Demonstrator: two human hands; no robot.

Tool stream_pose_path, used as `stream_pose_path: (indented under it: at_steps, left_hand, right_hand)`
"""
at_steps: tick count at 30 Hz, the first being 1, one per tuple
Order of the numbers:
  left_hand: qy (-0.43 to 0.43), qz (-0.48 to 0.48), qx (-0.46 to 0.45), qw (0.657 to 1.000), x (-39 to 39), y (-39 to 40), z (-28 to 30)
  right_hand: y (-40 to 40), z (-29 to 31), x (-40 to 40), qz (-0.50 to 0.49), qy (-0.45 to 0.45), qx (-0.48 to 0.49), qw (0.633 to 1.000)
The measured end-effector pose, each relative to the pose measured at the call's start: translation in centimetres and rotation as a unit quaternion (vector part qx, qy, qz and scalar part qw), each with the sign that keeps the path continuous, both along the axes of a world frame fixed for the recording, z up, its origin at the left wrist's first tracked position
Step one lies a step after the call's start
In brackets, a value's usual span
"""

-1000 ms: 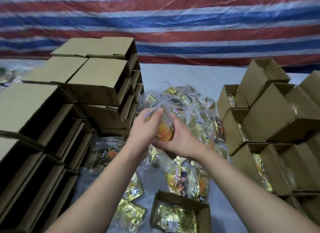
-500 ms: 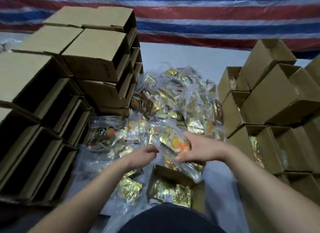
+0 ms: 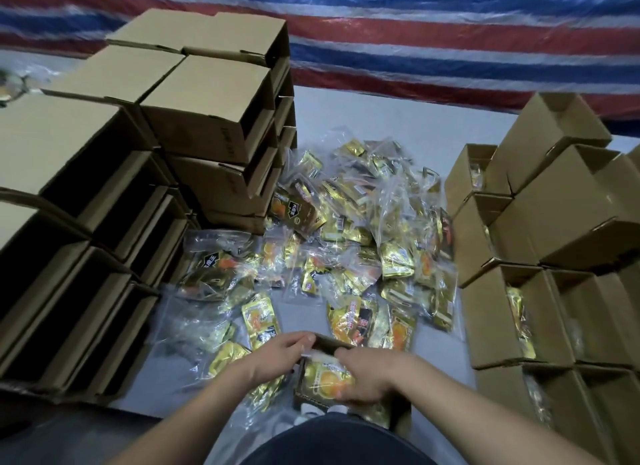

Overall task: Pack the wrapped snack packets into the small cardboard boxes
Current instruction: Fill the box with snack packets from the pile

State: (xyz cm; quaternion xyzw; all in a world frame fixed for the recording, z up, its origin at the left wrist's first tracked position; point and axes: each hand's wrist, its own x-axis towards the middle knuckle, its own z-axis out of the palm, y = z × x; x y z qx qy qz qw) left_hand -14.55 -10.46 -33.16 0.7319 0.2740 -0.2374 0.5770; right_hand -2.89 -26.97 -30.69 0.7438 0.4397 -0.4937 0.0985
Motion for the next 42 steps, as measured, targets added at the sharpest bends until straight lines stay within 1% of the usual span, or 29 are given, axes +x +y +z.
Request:
stream_pose_path:
  at_steps: [5, 8, 10, 13, 14, 15, 18, 22, 25, 27, 29, 31, 32, 33, 35, 37, 39, 42]
  left_hand:
    - [0.003, 0.009, -0.006, 1.0, -0.4, 0.0, -0.3]
    - [-0.007, 0.017, 0.008, 1.0, -0.5, -0.1, -0.8]
    - [-0.015, 0.018, 0.005, 1.0, -0.6, -0.1, -1.0]
    - [-0.016, 0.015, 0.005, 1.0, -0.8, -0.1, -1.2]
    - [-0.016, 0.015, 0.006, 1.0, -0.7, -0.2, -1.3]
    - [-0.016, 0.017, 0.003, 1.0, -0.8, -0.2, -1.5]
    - [-0.024, 0.024, -0.012, 0.999, -0.9, -0.3, -1.5]
    - [-0.031, 0.015, -0.005, 0.999, -0.9, -0.4, -1.2]
    - [-0.036, -0.006, 0.015, 0.999, -0.9, -0.4, -1.0]
    - [-0.039, -0.02, 0.036, 0.998, -0.9, -0.4, -0.8]
    - [-0.038, -0.034, 0.06, 0.997, -0.7, -0.6, -0.7]
    - [-0.034, -0.049, 0.082, 0.995, -0.4, -0.9, -0.5]
    - [-0.03, -0.054, 0.092, 0.994, -0.2, -1.1, -0.5]
    - [-0.024, -0.056, 0.096, 0.993, -0.1, -1.1, -0.4]
    - [-0.015, -0.061, 0.109, 0.992, 0.2, -1.3, -0.5]
    - [0.0, -0.07, 0.14, 0.988, 0.4, -1.6, -0.7]
    - [0.022, -0.068, 0.164, 0.984, 0.5, -2.2, -1.0]
    - [0.034, -0.042, 0.161, 0.985, 0.4, -3.0, -1.3]
  right_hand:
    - [-0.7, -3.4, -2.2, -0.076, 0.012, -0.023, 0.997]
    - [-0.6, -3.4, -2.5, -0.06, -0.005, -0.017, 0.998]
    - [-0.7, -2.5, -2.5, -0.059, -0.019, 0.012, 0.998]
    - [-1.9, -1.2, -2.3, -0.102, -0.017, 0.117, 0.988]
    - [-2.3, -0.8, -2.2, -0.107, -0.012, 0.139, 0.984]
    - [-2.5, -0.6, -2.0, -0.113, 0.001, 0.141, 0.984]
    - [-1.7, -1.4, -2.0, -0.102, 0.04, 0.071, 0.991]
    - [-0.1, -2.8, -2.4, -0.156, 0.061, 0.035, 0.985]
    - [0.4, -2.2, -2.0, -0.108, 0.064, 0.014, 0.992]
    - [-0.2, -1.4, -1.6, -0.091, 0.064, 0.036, 0.993]
    - [-1.4, -0.5, -1.4, -0.119, 0.03, 0.11, 0.986]
    - [-2.7, 0.4, -1.1, -0.174, -0.026, 0.205, 0.963]
    - [-3.3, 0.6, -0.8, -0.18, -0.056, 0.24, 0.952]
    - [-3.7, 0.7, -0.4, -0.165, -0.084, 0.259, 0.948]
    - [-4.3, 0.1, 0.1, -0.117, -0.12, 0.236, 0.957]
    - [-4.4, -0.9, -0.1, -0.098, -0.132, 0.194, 0.967]
    - [-4.5, -2.2, -0.5, -0.093, -0.158, 0.195, 0.963]
    - [-4.8, -3.1, -0.5, -0.097, -0.182, 0.206, 0.957]
